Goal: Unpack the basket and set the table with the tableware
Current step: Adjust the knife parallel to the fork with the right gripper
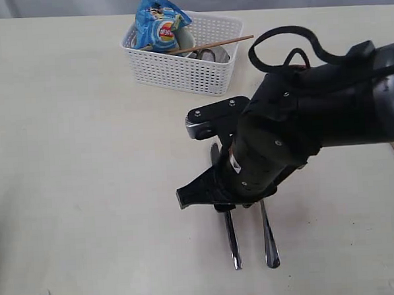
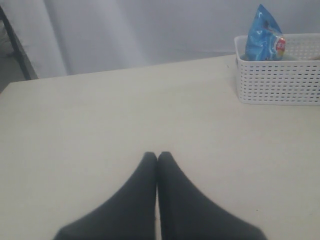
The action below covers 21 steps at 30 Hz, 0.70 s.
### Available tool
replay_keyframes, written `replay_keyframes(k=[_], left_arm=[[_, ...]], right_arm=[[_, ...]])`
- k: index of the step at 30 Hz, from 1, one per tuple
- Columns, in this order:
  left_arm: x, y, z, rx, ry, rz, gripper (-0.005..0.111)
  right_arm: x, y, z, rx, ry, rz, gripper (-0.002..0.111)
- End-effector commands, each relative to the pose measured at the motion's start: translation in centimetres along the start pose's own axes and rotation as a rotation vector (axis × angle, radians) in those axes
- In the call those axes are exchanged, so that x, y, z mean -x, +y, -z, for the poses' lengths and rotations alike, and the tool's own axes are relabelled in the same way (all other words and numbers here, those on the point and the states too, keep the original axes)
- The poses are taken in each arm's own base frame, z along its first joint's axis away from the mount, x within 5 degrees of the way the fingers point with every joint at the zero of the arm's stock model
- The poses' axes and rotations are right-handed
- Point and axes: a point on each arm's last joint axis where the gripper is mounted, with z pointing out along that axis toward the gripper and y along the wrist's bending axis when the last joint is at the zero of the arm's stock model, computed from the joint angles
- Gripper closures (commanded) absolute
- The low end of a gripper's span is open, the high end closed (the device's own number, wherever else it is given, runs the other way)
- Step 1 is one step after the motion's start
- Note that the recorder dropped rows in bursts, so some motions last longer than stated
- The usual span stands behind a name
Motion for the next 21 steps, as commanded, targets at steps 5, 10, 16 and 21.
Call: replay_keyframes(k=[5, 10, 16, 21], left_arm=[[0.0, -0.1, 0.0, -0.008, -0.003, 0.007, 0.107], [0.0, -0.1, 0.0, -0.008, -0.003, 0.007, 0.107], [0.0, -0.1, 0.0, -0.008, -0.003, 0.007, 0.107], [0.0, -0.1, 0.0, -0.008, -0.003, 0.007, 0.107]], right_arm=[[-0.5, 0.5, -1.8, -0.019, 0.043, 0.005, 0.068], [-0.7, 0.5, -2.5, -0.031, 0.063, 0.010, 0.068], [-1.0, 0.6, -3.6, -0.047, 0.096, 0.013, 0.068], [-1.0, 0.6, -3.6, -0.047, 0.097, 0.013, 0.084]])
